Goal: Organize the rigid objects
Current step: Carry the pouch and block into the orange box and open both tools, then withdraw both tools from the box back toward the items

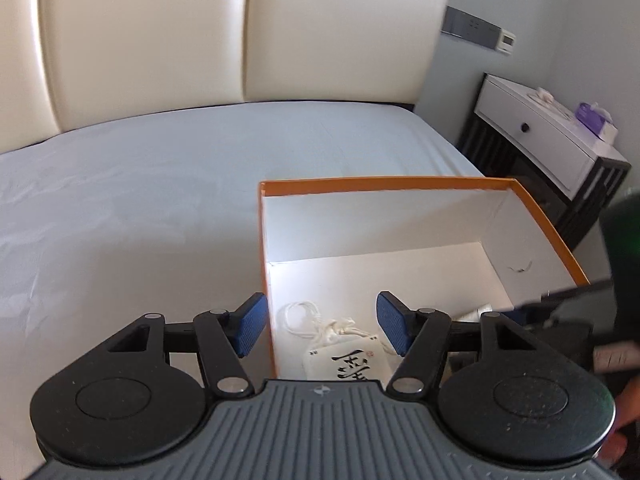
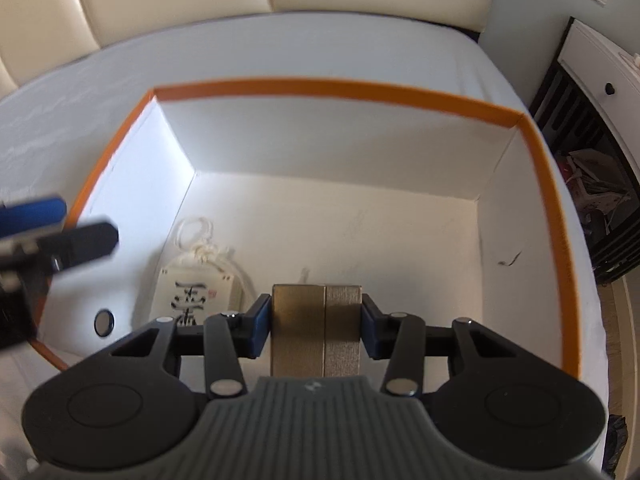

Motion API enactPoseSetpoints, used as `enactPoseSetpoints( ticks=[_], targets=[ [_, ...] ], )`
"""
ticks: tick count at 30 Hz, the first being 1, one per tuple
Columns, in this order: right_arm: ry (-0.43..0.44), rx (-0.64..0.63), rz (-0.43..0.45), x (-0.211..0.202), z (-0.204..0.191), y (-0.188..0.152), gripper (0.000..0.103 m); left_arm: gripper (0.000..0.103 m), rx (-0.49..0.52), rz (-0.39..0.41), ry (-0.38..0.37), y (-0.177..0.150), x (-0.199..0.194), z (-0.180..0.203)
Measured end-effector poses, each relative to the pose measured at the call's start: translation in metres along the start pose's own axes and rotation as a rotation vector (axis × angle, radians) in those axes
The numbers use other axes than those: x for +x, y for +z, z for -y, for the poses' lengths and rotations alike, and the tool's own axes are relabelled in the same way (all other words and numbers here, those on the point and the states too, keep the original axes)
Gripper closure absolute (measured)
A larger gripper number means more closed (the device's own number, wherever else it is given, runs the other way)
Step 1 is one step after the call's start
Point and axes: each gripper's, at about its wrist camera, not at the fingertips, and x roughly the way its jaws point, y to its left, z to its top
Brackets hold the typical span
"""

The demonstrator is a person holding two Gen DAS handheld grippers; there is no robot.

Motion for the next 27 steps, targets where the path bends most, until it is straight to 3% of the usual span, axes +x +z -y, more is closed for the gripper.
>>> enactPoseSetpoints(
  ticks=[11, 19, 22, 27],
  targets=[
    [0.097, -0.025, -0.071, 0.017, -0.035, -0.004, 0.058, 0.029, -0.005, -0.033, -0.011, -0.004, 0.010, -0.003],
    [0.047, -0.063, -0.053, 0.010, -0.041, -0.004, 0.057, 0.029, 0.001, -0.042, -0.008, -0.005, 0.012, -0.001],
    [0.023, -0.087, -0.026, 0.002, -0.043, -0.004, 0.050, 0.029, 0.008, -0.042, -0.002, -0.005, 0.012, 0.001],
    [0.020, -0.108, 0.034, -0.016, -0.042, -0.007, 0.046, 0.029, 0.005, -0.022, 0.005, -0.007, 0.007, 0.002]
  ],
)
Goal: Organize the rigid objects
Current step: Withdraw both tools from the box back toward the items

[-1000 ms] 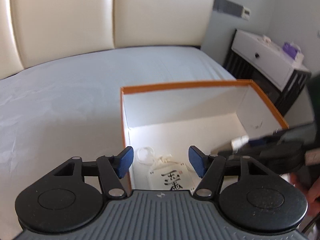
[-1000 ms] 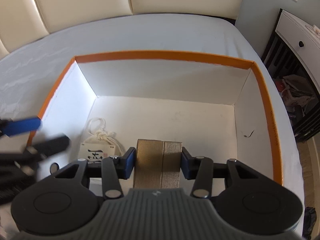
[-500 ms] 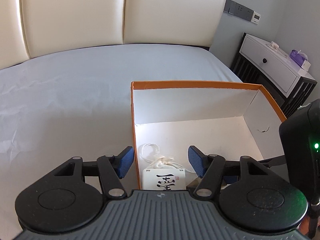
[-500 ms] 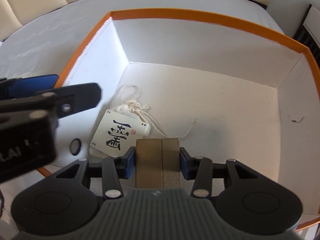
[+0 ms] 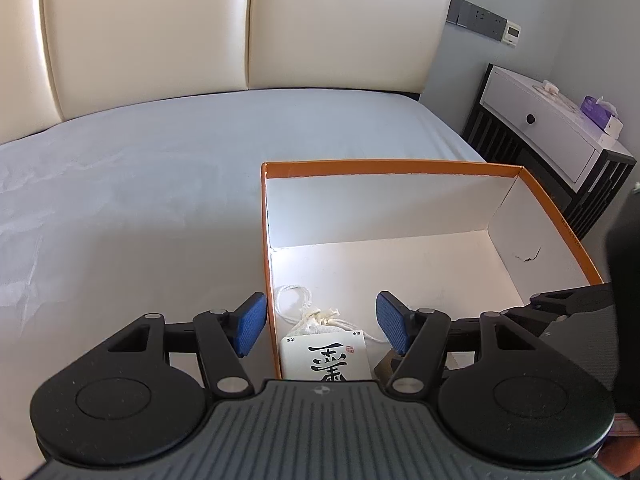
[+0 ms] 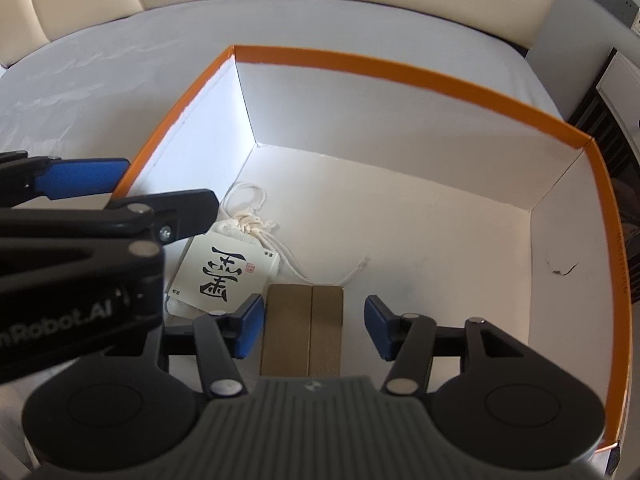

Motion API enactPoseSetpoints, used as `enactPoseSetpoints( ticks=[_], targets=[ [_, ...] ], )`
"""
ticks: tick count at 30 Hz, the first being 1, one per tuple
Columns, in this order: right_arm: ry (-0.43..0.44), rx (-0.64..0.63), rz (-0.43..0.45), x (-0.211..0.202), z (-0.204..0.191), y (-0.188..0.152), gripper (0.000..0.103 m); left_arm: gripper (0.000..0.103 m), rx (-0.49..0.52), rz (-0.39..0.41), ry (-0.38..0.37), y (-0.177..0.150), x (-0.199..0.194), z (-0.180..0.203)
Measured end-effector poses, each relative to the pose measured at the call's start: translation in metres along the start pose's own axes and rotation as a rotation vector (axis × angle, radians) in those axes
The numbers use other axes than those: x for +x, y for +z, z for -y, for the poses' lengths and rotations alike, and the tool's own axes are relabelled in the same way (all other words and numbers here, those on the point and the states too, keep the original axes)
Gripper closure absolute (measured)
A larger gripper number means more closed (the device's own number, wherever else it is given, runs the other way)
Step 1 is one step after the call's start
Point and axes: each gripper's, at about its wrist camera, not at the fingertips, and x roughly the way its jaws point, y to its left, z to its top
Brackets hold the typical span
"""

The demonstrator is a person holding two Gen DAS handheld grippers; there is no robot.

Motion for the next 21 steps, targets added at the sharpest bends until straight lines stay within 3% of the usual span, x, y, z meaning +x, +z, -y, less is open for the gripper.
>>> enactPoseSetpoints(
  ticks=[3, 12, 17, 21],
  targets=[
    [-0.005, -0.029, 0.079, -0.015, -0.001, -0.008, 0.040, 0.029, -0.002, 0.032, 0.001, -0.002, -0.009, 0.003],
    [-0.035, -0.042, 0.381, -0.073, 0.003, -0.054, 0.040, 0.029, -0.017, 0.124, -0.047, -0.009, -0.052, 0.019],
    [-0.024, -0.004, 0.467, -0.092, 0.008, -0.084, 0.040, 0.029, -0.077, 0.152, -0.092, -0.023, -0.070, 0.014],
    [-0.030, 0.004, 0.486, -0.100, 0.006, -0.107, 0.040, 0.030, -0.140, 0.138, -0.091, -0.039, -0.076, 0.001]
  ],
)
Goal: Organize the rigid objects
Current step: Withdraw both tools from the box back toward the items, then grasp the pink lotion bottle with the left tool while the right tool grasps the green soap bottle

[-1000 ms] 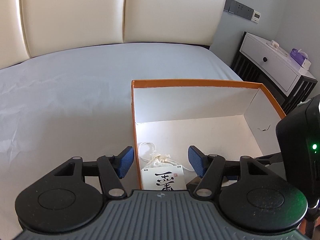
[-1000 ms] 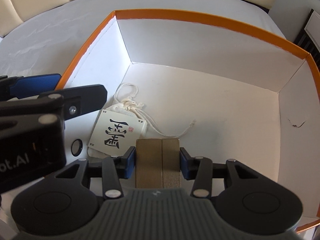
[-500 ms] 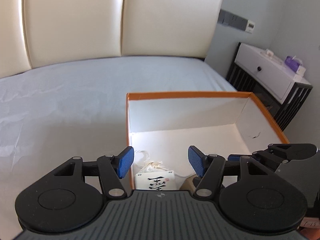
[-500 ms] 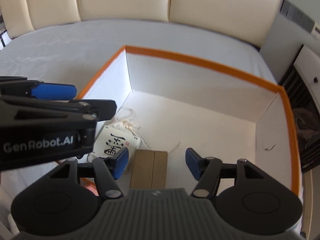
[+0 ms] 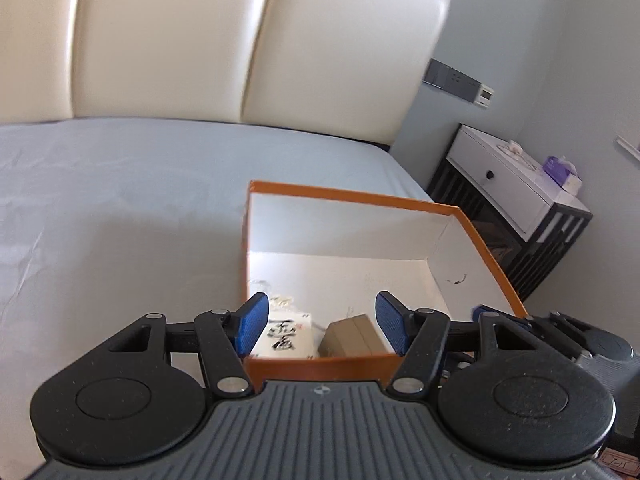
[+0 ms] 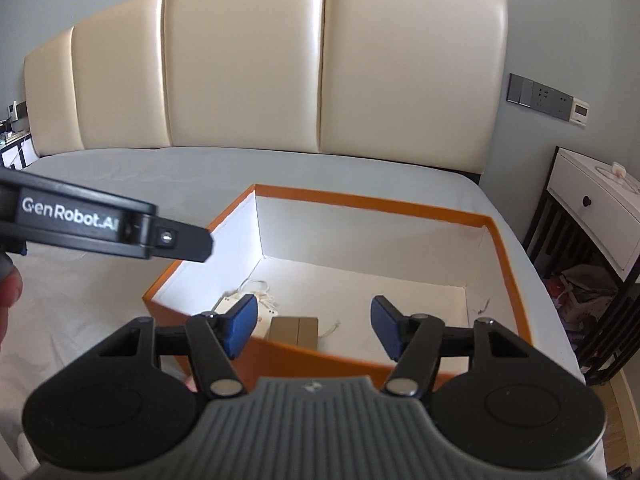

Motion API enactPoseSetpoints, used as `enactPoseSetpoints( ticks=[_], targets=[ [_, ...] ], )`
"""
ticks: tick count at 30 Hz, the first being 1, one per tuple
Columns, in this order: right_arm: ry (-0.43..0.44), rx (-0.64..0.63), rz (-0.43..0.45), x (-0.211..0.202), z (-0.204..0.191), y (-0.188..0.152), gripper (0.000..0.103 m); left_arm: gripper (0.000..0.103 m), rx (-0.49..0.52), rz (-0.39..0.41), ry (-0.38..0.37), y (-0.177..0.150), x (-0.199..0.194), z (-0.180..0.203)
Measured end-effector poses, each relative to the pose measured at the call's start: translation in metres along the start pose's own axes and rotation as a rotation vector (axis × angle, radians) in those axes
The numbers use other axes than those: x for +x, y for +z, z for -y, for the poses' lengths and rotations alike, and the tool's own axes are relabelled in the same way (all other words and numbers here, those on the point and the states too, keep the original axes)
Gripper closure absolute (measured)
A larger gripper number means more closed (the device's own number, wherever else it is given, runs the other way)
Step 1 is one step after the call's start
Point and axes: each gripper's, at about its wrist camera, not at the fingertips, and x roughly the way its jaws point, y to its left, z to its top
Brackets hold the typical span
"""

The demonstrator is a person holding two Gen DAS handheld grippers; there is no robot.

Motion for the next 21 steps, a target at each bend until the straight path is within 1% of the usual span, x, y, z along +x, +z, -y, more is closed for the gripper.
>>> enactPoseSetpoints(
  ticks=[3, 5, 7, 8, 10, 13, 15, 18, 21],
  targets=[
    [0.002, 0.002, -0.022, 0.001, 0.000, -0.012, 0.042, 0.030, -0.052, -0.029, 0.006, -0.012, -0.003, -0.013],
    [0.009, 0.016, -0.051, 0.001, 0.000, -0.020, 0.044, 0.030, -0.078, -0.070, -0.003, -0.021, 0.000, -0.020],
    [0.005, 0.035, -0.082, 0.003, 0.003, -0.027, 0.046, 0.030, -0.106, -0.112, 0.006, -0.031, 0.005, -0.024],
    [0.007, 0.047, -0.098, 0.004, 0.004, -0.032, 0.046, 0.030, -0.104, -0.131, 0.011, -0.036, 0.007, -0.024],
    [0.016, 0.065, -0.134, 0.005, 0.005, -0.041, 0.050, 0.030, -0.084, -0.169, 0.019, -0.045, 0.012, -0.020],
    [0.041, 0.052, -0.184, 0.010, 0.002, -0.053, 0.055, 0.031, -0.053, -0.224, 0.023, -0.059, 0.023, -0.015],
    [0.054, 0.038, -0.212, 0.013, -0.002, -0.060, 0.059, 0.032, -0.035, -0.239, 0.025, -0.064, 0.030, -0.013],
    [0.062, 0.033, -0.250, 0.019, -0.007, -0.069, 0.064, 0.032, -0.021, -0.254, 0.019, -0.072, 0.040, -0.011],
    [0.061, 0.045, -0.268, 0.024, -0.007, -0.072, 0.064, 0.032, -0.015, -0.257, 0.017, -0.073, 0.048, -0.008]
  ],
)
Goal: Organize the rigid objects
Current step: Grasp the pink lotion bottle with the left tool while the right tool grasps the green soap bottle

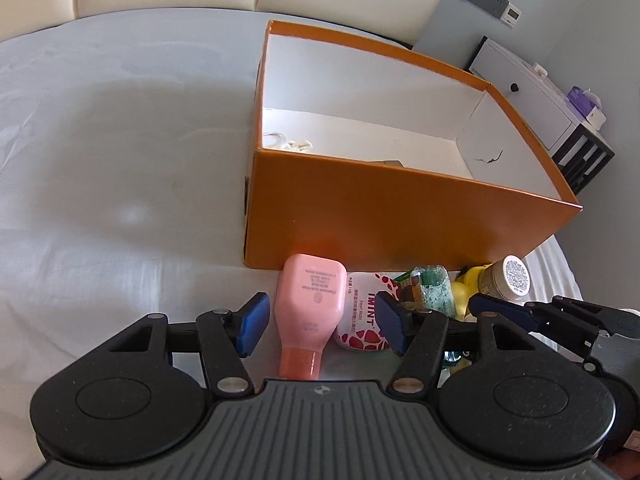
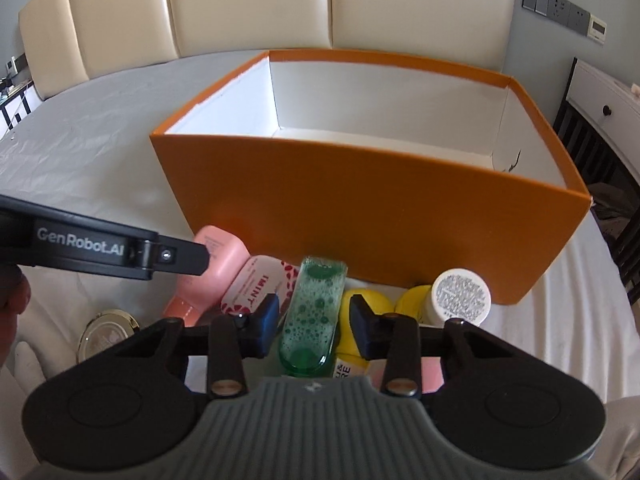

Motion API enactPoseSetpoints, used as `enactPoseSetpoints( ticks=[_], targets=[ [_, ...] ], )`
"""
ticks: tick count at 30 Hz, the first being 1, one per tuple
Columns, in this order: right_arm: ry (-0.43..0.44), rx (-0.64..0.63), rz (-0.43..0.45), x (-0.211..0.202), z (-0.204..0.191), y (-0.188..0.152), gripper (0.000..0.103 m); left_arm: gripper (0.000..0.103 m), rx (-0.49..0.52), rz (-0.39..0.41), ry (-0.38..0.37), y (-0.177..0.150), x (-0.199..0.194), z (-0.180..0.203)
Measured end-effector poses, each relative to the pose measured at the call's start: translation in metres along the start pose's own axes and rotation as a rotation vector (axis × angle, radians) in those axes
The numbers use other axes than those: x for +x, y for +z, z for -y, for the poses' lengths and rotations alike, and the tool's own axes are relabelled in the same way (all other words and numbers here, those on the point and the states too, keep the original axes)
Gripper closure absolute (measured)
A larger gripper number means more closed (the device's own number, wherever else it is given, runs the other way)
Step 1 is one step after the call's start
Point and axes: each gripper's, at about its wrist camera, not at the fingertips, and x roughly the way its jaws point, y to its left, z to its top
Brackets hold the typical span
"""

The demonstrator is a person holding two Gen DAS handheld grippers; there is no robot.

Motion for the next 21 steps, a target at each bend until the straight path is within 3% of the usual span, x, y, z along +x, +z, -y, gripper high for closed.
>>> enactPoseSetpoints(
  ticks=[10, 21],
  targets=[
    [0.024, 0.011, -0.035, 0.015, 0.002, 0.002, 0.070, 0.036, 0.061, -0.035, 0.108, -0.003, 0.019, 0.009],
    [-0.004, -0.032, -0.060, 0.028, -0.008, 0.001, 0.069, 0.049, 0.104, -0.035, 0.116, -0.004, 0.032, 0.011]
  ],
)
